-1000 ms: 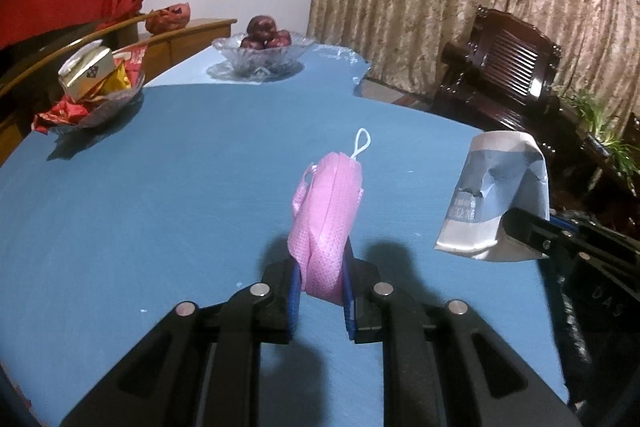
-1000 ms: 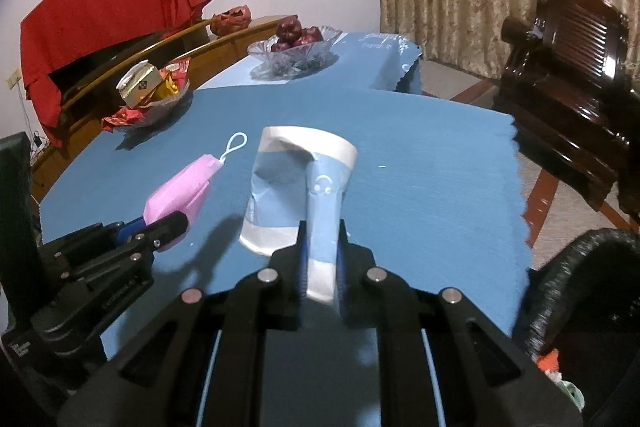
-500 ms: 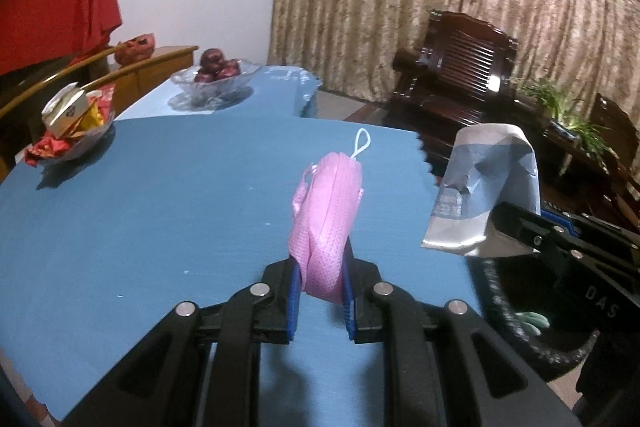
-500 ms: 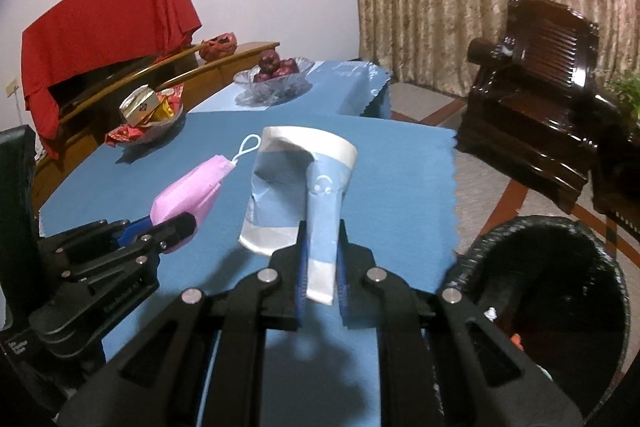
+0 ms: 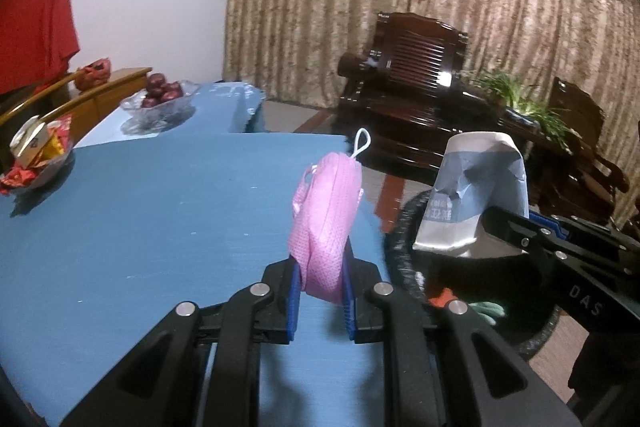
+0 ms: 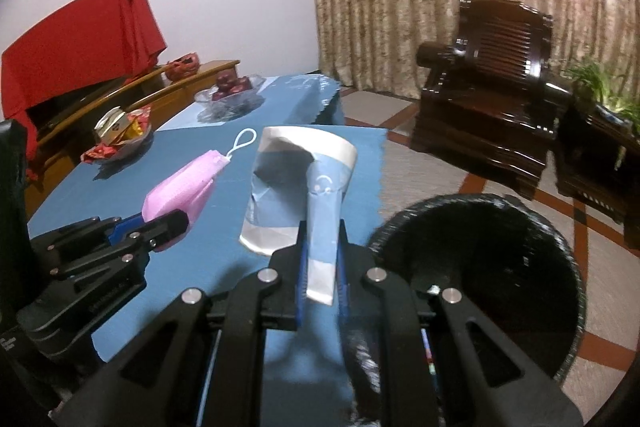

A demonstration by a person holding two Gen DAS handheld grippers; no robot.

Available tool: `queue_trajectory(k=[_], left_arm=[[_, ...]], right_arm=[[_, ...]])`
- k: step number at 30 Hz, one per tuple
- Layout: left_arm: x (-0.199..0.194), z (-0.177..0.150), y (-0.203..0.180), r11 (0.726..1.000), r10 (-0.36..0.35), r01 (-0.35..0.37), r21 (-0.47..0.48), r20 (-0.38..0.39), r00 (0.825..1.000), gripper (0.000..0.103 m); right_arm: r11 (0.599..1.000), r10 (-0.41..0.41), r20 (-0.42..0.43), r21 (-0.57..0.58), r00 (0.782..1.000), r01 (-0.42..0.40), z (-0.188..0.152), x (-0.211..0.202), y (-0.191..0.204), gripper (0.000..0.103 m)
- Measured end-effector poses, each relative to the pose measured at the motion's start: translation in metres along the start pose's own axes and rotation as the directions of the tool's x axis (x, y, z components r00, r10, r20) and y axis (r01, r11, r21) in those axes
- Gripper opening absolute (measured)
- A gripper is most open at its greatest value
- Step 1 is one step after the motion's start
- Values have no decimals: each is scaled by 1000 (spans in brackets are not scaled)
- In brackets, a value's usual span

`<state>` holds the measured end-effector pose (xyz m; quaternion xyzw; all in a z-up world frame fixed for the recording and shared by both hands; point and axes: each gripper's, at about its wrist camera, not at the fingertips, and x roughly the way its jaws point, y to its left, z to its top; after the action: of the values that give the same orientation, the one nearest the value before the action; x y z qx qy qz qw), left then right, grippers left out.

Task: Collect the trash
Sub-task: 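Carry the pink case and white cup over the bin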

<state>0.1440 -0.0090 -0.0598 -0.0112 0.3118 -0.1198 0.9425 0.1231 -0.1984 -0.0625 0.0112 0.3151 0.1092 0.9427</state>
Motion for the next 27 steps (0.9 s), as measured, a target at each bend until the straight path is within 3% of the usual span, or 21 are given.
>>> queue_trajectory(k=[12,27], left_arm=[[18,5,-80,987,-117,117,106,-13,993,17],[68,-4,-149,959,-197,209,190,-81,977,17]], right_arm=[[987,-132,0,87,991,132,-27,-33,-75,11],[958,-235,-61,153,970,242,-54,-30,-147,11]])
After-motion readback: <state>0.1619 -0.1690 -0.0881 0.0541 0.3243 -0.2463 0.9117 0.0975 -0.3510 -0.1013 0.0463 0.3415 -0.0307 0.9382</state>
